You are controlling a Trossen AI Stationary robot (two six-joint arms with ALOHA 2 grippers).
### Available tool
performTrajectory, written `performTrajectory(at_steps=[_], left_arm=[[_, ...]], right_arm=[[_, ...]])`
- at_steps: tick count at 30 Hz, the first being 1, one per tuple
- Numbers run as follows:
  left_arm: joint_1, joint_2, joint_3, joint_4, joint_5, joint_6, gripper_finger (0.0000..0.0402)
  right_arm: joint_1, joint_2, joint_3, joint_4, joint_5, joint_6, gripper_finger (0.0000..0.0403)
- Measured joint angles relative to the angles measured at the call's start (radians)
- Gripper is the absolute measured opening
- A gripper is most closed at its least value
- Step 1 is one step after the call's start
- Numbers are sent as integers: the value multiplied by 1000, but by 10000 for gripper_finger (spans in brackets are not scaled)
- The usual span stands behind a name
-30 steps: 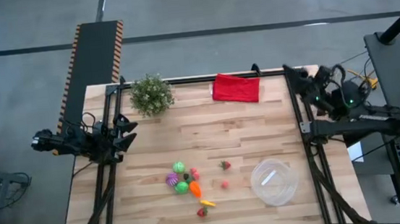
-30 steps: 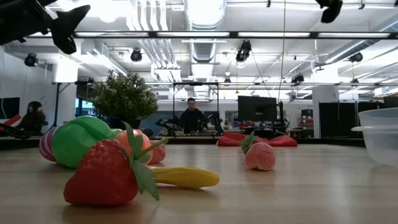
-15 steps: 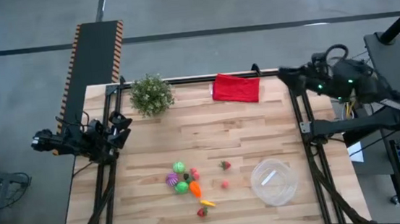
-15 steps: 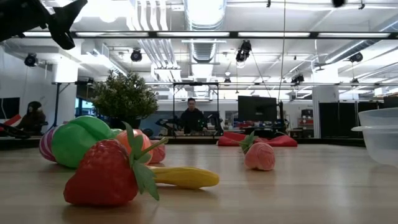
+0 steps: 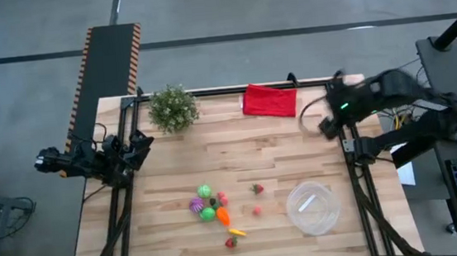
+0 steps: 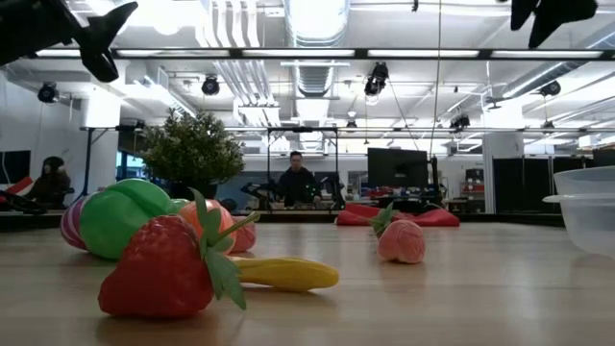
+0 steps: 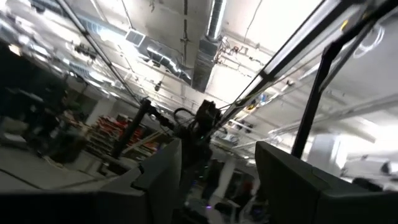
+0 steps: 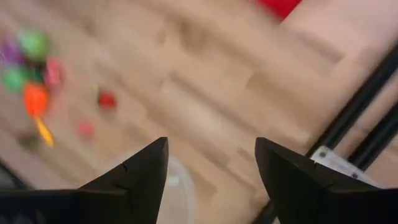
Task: Pick and placing Produce into tupperware
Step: Prepare the transparent container
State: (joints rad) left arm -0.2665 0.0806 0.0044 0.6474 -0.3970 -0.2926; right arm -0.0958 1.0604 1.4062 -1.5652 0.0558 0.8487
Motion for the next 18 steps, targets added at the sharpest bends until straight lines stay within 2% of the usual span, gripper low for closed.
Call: performTrajectory(at_steps=[4,11,18], left_arm=[[0,2,0,-2,0,-32,192],[0,3,0,-8,0,14,192],[0,4,0,-32,-1,11,192]], right_arm=[[137,84,-37,-7,-1,-30,233],[390,244,-61,-3,103,-151,233],[521,349,-178,43,60,-114,233]])
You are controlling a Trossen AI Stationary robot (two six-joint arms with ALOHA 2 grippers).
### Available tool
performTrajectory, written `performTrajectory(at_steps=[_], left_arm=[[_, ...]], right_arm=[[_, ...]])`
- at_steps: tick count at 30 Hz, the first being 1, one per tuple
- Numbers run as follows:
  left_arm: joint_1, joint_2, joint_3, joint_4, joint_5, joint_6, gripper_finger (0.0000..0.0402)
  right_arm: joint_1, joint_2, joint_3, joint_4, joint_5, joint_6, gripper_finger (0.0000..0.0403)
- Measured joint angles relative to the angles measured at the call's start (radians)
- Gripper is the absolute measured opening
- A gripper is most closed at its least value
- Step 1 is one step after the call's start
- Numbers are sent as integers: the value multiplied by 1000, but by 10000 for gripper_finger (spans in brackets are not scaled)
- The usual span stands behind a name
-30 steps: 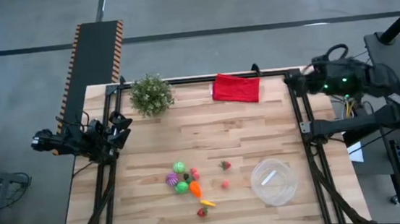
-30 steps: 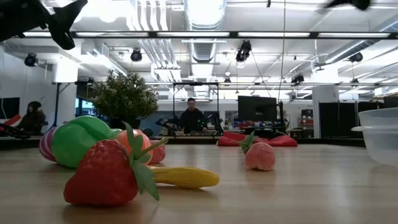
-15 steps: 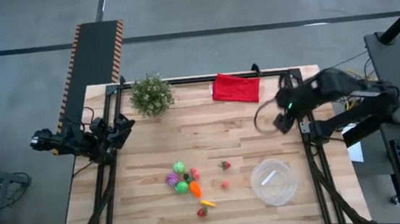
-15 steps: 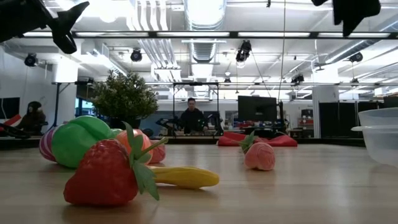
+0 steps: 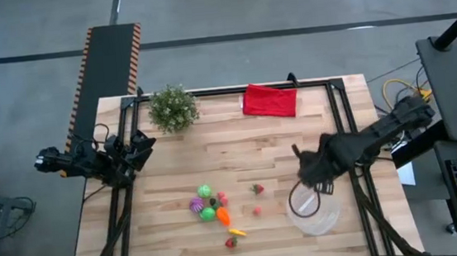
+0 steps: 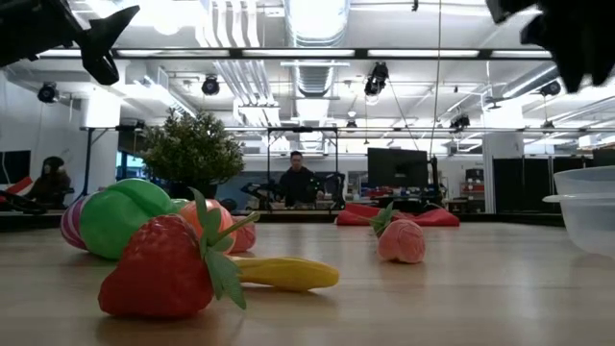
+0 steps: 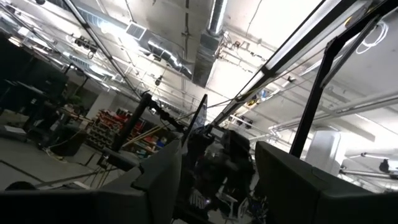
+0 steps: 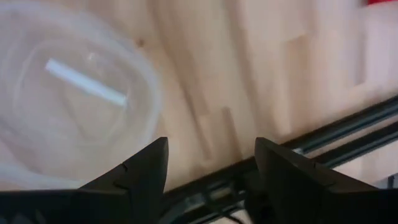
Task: Pick and placing Produce into tupperware
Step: Prepare the transparent container
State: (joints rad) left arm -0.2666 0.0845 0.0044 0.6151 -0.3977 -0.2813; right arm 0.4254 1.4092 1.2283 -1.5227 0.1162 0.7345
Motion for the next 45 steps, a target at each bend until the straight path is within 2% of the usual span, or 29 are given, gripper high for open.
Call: performTrajectory(at_steps=[3,9,16,21,29,39,45], left_arm=[[0,3,0,2,0,-1,192],[0,6,0,3,0,-2,192],[0,7,0,-4,0,-3,192],[0,7,0,-16,0,-3,192],[0,9,0,-22,-5,-1,192],[0,10,0,-23,-31,-1,192],[0,18,0,-22,-53,-1,192]], right_arm=[[24,17,-57,106,-36,17,233],[28,-8,-174,238,-30,98,233],[28,-9,-281,396,-68,66,233],[26,24,-325,425,-67,17,233],[26,40,-416,477,-63,29,233],[26,42,-441,572,-63,22,233],[25,65,-450,685,-63,-50,233]])
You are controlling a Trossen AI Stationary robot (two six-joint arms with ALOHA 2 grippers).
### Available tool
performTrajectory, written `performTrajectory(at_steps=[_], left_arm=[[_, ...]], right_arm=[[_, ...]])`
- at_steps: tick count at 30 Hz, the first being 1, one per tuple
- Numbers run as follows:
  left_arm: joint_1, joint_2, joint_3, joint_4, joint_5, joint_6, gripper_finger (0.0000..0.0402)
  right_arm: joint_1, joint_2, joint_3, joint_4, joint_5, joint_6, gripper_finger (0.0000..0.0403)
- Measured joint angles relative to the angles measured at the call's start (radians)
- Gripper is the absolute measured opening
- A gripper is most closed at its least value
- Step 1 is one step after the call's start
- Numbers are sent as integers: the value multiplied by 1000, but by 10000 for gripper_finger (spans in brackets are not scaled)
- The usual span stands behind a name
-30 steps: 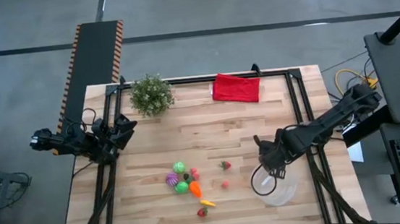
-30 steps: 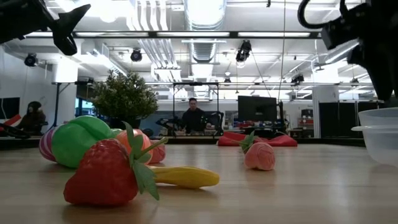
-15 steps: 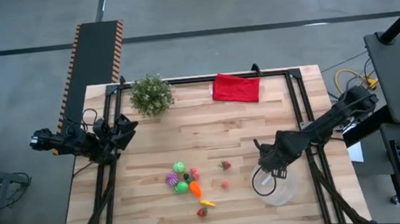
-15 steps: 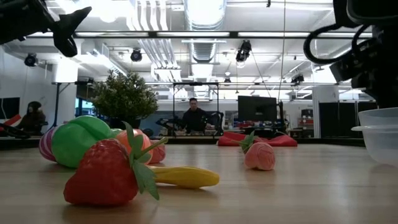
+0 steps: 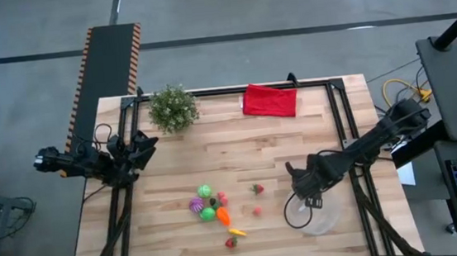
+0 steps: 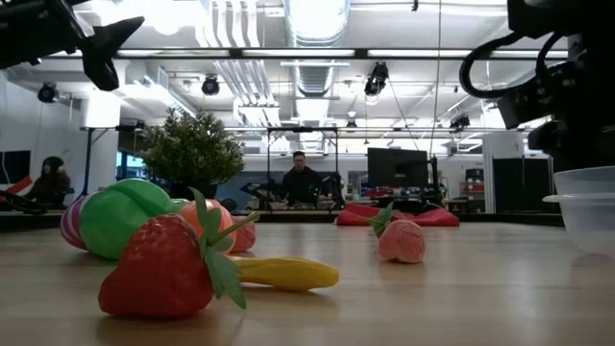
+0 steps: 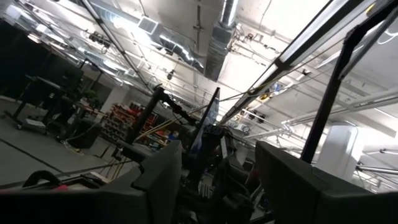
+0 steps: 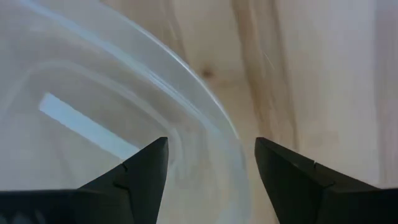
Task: Pick and placing Produce into tupperware
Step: Prepare the transparent container
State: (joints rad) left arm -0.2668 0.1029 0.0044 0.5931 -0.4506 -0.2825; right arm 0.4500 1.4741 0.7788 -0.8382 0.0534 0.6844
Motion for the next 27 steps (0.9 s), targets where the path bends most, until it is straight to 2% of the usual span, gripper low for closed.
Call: performTrajectory(at_steps=[7,10,22,27], left_arm=[[0,11,0,-1,-12,-1,192],[0,13,0,0,-17,-2,192],[0,15,0,0,-30,-2,192],[0,15,0,0,-30,-2,192]], right_arm=[[-41,104,5,9,-11,-17,231],[-61,108,5,18,-17,-9,217],[-177,50,-4,31,16,-21,67],[-293,44,-6,34,41,8,36]])
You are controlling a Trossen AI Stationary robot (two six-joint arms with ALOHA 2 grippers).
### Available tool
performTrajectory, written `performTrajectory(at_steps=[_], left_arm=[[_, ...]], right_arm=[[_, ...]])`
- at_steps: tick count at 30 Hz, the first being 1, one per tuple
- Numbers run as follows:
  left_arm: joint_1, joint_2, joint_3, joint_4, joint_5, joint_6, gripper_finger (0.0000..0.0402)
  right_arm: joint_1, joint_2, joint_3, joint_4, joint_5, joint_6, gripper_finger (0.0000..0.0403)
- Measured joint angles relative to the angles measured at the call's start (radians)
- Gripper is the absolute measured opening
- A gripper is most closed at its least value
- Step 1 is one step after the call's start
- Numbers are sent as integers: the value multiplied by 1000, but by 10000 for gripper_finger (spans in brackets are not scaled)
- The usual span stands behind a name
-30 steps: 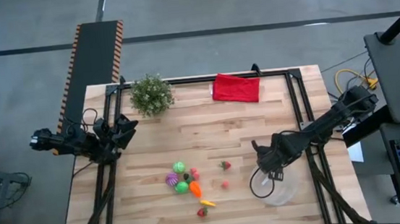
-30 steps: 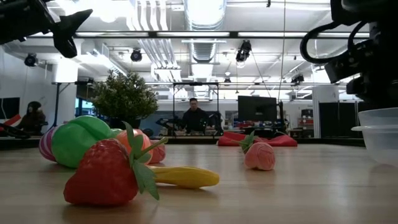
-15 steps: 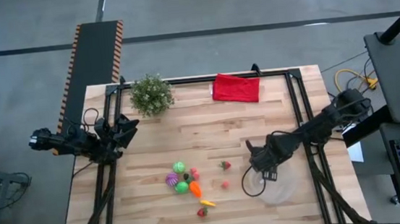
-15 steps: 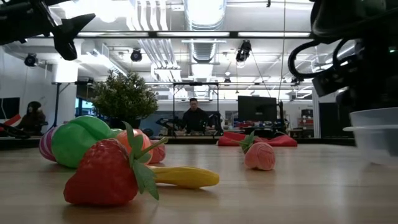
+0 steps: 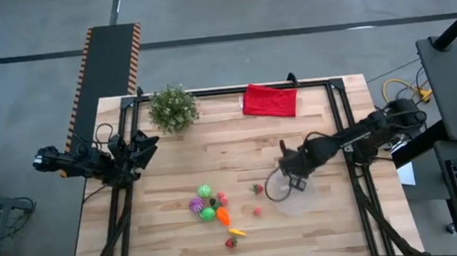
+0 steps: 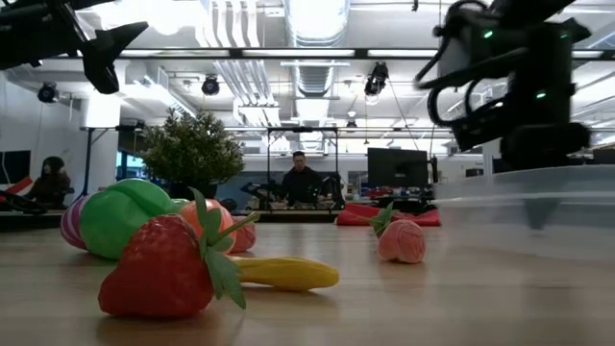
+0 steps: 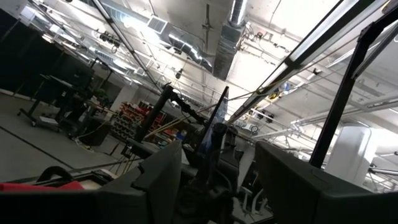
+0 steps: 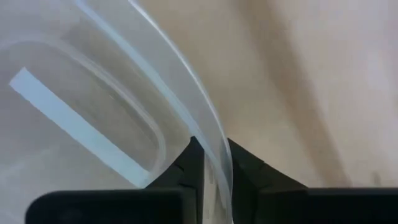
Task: Pick and placing Produce into tupperware
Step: Prepare the transparent container
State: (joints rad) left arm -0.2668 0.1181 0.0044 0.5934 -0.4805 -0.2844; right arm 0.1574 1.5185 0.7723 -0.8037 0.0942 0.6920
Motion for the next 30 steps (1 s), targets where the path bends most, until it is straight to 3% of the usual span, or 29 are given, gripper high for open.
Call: performTrajectory(at_steps=[11,17,23,30], left_arm=[[0,-1,0,1,0,-1,192],[0,0,0,0,0,-1,192],[0,0,0,1,0,0,192],[0,0,0,2,0,-30,192]], right_arm=[[-327,0,0,-1,93,-143,44],[-506,12,40,111,93,-226,47],[-533,125,200,147,49,-330,46],[-531,332,382,123,-53,-313,47]])
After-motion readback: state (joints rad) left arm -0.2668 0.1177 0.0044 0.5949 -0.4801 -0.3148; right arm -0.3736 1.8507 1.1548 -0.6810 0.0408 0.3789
